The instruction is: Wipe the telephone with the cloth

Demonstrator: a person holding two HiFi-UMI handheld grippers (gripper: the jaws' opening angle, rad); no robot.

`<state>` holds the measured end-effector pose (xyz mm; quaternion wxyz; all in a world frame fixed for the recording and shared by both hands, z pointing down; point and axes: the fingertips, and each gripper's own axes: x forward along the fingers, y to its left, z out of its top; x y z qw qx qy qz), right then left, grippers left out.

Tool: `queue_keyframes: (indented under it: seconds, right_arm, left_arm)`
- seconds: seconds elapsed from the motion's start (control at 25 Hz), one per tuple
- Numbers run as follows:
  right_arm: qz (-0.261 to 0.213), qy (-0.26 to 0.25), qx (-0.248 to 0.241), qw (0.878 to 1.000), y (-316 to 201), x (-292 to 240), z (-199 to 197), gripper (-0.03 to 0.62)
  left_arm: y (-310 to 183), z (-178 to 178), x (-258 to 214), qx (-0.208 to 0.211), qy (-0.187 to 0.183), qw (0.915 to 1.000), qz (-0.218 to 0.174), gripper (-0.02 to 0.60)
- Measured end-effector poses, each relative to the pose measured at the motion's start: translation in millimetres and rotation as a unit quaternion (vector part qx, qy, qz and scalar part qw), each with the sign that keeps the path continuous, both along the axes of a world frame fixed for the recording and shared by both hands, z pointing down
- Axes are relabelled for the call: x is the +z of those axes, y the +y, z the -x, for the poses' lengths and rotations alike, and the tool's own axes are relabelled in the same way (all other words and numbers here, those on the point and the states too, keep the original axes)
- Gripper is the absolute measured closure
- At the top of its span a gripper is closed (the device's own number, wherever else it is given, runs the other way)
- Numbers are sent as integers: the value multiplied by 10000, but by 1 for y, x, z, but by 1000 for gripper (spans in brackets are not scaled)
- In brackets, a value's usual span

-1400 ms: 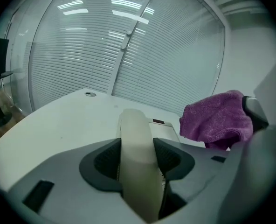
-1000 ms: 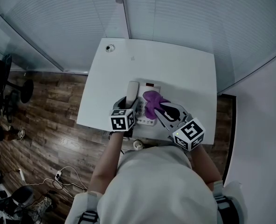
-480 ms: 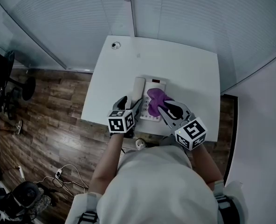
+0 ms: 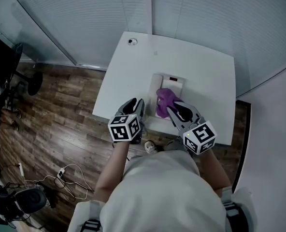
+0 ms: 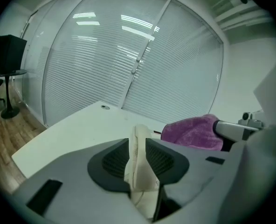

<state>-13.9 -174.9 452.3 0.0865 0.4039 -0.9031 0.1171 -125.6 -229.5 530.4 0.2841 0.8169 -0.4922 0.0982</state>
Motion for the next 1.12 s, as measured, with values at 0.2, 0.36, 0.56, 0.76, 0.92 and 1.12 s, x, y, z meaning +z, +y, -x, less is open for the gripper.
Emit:
queue_keyframes:
  seconds: [0.2, 0.36, 0.56, 0.76, 0.92, 1.12]
  right_arm:
    - [-12, -40, -13, 10000, 5, 2, 6, 514]
    - [-40, -63, -88, 9999, 5, 1, 8, 514]
    - [-99, -74, -117, 9999, 14, -9, 6, 514]
    - [-193, -64, -139, 9997, 51, -17, -10, 514]
    - [-270, -49, -168, 9995, 76, -23, -23, 514]
    - [-298, -30, -228, 9993, 113, -32, -43, 514]
  left_arm:
    - [12, 11, -9, -208, 12, 9997, -104, 525]
    - [16, 17, -15, -403, 86, 9990, -154, 554]
    - [31, 21, -23, -543, 4, 9984, -150, 560]
    - [70, 5, -28, -497, 11, 9986, -205, 560]
    - [92, -10, -32, -507, 102, 9983, -254, 560]
    - [127, -36, -40, -512, 178, 9981, -303, 560]
